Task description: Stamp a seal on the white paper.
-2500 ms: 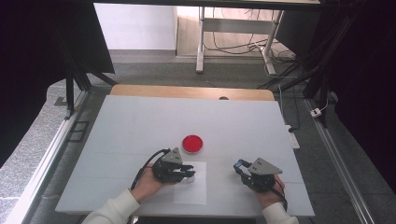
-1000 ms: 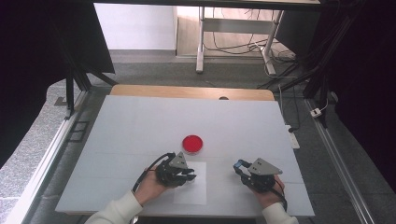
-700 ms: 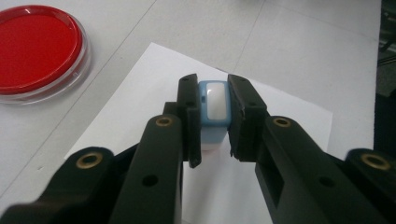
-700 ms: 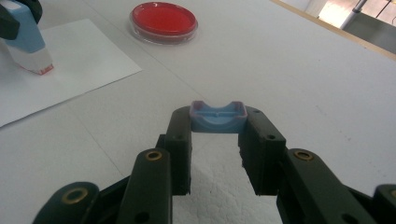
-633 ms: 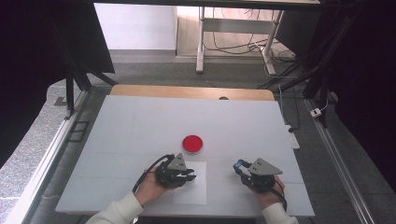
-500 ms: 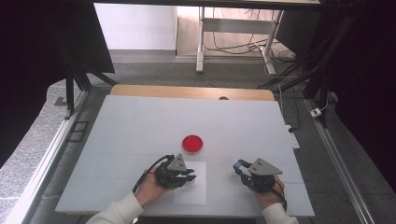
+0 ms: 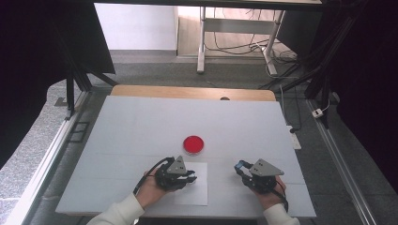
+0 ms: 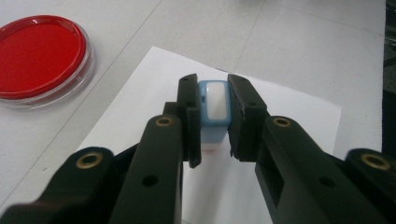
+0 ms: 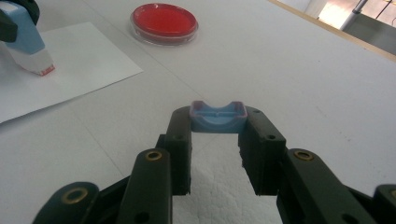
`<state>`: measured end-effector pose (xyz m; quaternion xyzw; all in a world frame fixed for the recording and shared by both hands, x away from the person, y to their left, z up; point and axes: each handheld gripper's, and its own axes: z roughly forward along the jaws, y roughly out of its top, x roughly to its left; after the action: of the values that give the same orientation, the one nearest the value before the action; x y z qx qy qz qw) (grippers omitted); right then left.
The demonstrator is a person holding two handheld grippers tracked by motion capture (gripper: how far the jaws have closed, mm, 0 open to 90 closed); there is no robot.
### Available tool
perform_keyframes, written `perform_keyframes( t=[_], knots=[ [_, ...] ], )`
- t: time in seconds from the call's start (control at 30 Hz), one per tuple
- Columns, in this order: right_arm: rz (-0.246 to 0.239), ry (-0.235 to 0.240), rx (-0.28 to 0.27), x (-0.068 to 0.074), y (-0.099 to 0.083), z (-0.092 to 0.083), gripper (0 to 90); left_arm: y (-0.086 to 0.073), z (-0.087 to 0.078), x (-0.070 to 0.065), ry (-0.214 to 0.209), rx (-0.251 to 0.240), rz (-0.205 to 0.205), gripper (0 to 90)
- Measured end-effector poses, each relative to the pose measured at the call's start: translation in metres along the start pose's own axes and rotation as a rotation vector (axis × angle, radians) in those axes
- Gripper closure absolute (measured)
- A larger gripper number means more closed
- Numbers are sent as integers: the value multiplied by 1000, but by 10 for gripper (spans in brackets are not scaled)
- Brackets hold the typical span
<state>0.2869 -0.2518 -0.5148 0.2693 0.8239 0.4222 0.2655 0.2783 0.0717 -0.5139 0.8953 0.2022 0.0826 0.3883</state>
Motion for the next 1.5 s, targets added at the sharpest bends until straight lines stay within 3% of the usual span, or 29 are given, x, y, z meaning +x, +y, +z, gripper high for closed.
perform_keyframes(
  t=[0.23, 0.3, 0.47, 0.57, 1.5],
  knots=[
    [0, -1, 1, -1, 0, 0, 649, 2, -1, 2, -9, -1, -14, 758],
    [-1, 0, -1, -1, 0, -1, 649, 4, -5, 4, -19, -30, -33, 756],
    [1, -1, -2, -2, 0, -2, 649, 6, -22, 13, -40, -156, -108, 755],
    [-2, -5, 1, -2, 1, -1, 649, 7, -29, 17, -61, -201, -149, 755],
    [0, -2, 3, -1, 0, 1, 649, 17, -52, 32, -9, -263, -227, 752]
  ],
)
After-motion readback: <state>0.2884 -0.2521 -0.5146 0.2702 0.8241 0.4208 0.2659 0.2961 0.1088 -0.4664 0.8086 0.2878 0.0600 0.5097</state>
